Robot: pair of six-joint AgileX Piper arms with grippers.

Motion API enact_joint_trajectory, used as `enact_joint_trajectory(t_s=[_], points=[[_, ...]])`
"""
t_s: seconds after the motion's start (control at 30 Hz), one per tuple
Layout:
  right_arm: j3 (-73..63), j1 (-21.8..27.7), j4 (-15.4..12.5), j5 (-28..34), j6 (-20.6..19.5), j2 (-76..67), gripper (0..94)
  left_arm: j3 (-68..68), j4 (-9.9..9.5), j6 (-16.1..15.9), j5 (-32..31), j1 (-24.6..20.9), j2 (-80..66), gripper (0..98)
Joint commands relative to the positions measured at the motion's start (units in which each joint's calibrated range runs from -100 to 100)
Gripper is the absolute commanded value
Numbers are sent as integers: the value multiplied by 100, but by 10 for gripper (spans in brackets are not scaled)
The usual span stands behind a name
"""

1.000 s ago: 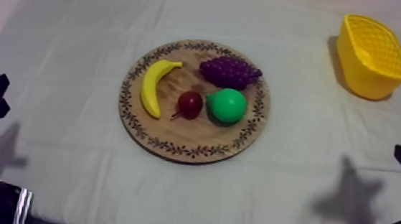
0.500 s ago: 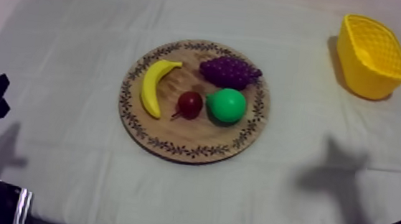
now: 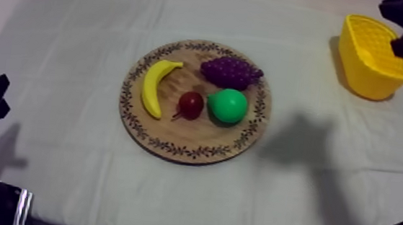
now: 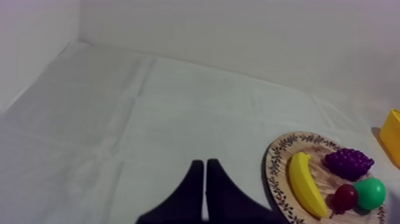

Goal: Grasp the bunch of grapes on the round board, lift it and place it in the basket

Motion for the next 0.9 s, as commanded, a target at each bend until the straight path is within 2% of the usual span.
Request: enact_joint_trajectory(t_s=[0.0, 0.4, 0.87], points=[[-492, -81, 27, 142, 18, 318, 7, -2, -2, 2, 3, 0, 0, 1], [-1624, -335, 226, 564, 238, 1429, 8, -2, -2, 2, 3, 0, 0, 1], [-3176, -374, 172, 1476, 684, 2685, 8, -2, -2, 2, 3, 0, 0, 1]])
